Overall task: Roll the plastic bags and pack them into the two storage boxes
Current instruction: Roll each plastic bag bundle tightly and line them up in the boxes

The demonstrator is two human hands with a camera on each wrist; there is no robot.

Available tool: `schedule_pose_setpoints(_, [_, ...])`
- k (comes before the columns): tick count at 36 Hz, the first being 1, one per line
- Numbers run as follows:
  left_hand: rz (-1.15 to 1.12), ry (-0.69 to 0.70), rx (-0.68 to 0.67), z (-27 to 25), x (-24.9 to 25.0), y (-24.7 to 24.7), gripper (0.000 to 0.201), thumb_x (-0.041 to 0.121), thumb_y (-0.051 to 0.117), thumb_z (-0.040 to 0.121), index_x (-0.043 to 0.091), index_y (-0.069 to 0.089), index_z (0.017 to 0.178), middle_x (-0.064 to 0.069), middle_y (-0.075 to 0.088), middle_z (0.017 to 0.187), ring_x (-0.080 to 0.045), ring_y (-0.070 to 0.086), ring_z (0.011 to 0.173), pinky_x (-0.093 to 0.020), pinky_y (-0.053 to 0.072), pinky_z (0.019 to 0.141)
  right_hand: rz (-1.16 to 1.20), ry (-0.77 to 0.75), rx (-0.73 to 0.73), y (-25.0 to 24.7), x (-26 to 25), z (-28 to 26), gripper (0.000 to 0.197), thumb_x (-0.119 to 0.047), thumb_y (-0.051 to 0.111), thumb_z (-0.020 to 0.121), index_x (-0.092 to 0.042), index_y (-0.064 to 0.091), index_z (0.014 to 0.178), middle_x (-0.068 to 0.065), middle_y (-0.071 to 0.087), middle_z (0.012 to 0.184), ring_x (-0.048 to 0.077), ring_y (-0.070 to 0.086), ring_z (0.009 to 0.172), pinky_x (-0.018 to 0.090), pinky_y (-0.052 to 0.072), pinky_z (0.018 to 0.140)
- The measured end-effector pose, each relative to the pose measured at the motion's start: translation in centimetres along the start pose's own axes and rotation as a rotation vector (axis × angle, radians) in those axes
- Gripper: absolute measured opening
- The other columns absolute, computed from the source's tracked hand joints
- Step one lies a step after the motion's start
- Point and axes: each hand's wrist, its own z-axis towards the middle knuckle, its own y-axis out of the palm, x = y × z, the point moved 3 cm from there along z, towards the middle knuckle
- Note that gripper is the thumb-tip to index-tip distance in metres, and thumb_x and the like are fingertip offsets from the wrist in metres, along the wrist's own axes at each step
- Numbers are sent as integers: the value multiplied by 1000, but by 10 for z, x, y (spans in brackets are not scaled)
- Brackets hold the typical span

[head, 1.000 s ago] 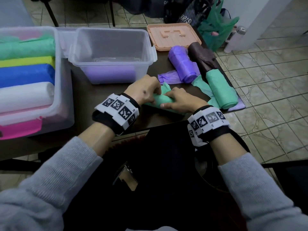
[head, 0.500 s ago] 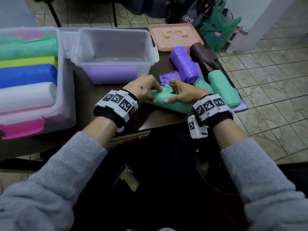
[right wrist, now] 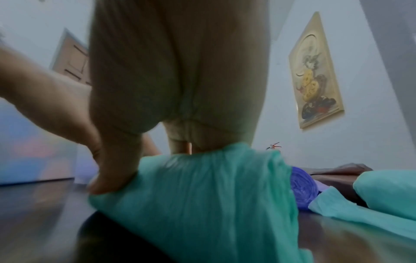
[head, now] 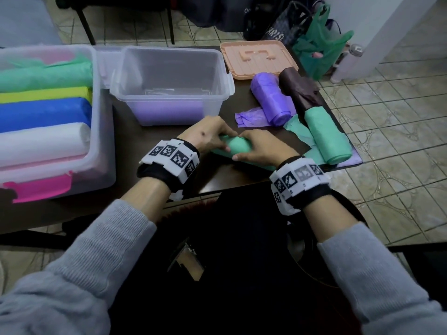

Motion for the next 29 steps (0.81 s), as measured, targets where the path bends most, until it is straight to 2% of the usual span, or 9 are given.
schedule_pose_setpoints(4, [-236,-161,190,-9,-17,7,50,28,72,81,12,59,127,-3,60,129,-11,54,119,-7,31,89,-5,1,34,10,-3,-5,55,-34,69,82,-9,53,128,14,59,125,28,53,115,31,39,94])
schedule_pose_setpoints(6, [-438,-292,353,-13,-31,9,57,38,70,81,8,57,128,-6,62,125,-17,58,115,-20,40,98,-7,9,34,11,-4,-7,56,-33,67,84,-9,50,132,14,56,127,28,52,118,30,37,95])
schedule_pose_setpoints(8, [-751,-446,502,-20,-43,9,71,48,68,79,6,48,132,-8,60,124,-22,60,105,-36,49,94,-14,19,25,11,-5,-8,57,-33,65,86,-9,47,134,14,53,130,28,49,120,30,35,97])
schedule_pose_setpoints(10, [-1066,-549,592,-27,-50,5,76,50,62,85,3,35,138,-3,53,118,-24,54,103,-39,50,89,-17,26,12,11,-7,-9,58,-33,65,86,-9,46,135,14,52,131,28,48,121,30,34,98])
schedule_pose_setpoints(12, [-1246,-597,668,-30,-56,-5,78,50,55,89,5,21,143,-3,43,122,-29,49,110,-45,48,94,-19,27,-12,11,-9,-9,58,-33,66,86,-9,46,134,13,52,131,27,48,121,30,35,98])
schedule_pose_setpoints(16, [-1441,-601,831,-36,-62,-27,84,52,50,91,11,5,148,-9,17,153,-40,38,130,-52,42,98,-37,17,-63,8,-14,-12,56,-34,65,85,-11,48,133,11,53,130,26,50,120,32,38,98])
schedule_pose_setpoints(21, [-1575,-561,905,-39,-69,-39,68,36,50,96,9,14,148,-10,18,153,-42,44,124,-47,47,94,-37,-52,-49,-14,-26,-18,48,-34,65,86,-12,52,127,9,58,121,19,52,105,24,33,77])
schedule_pose_setpoints(26, [-1614,-473,982,-42,-70,-40,62,19,48,99,7,13,149,-8,17,153,-39,51,108,-38,55,81,-8,-136,41,-51,-47,-22,50,-37,64,86,-12,52,128,8,59,122,22,55,110,27,39,85])
schedule_pose_setpoints(29, [-1647,-447,1039,-44,-67,-37,54,7,42,100,3,16,147,-11,19,150,-33,47,108,-38,55,81,11,-176,154,-69,-62,-20,46,-35,62,88,-8,54,124,9,59,114,22,54,101,24,35,76])
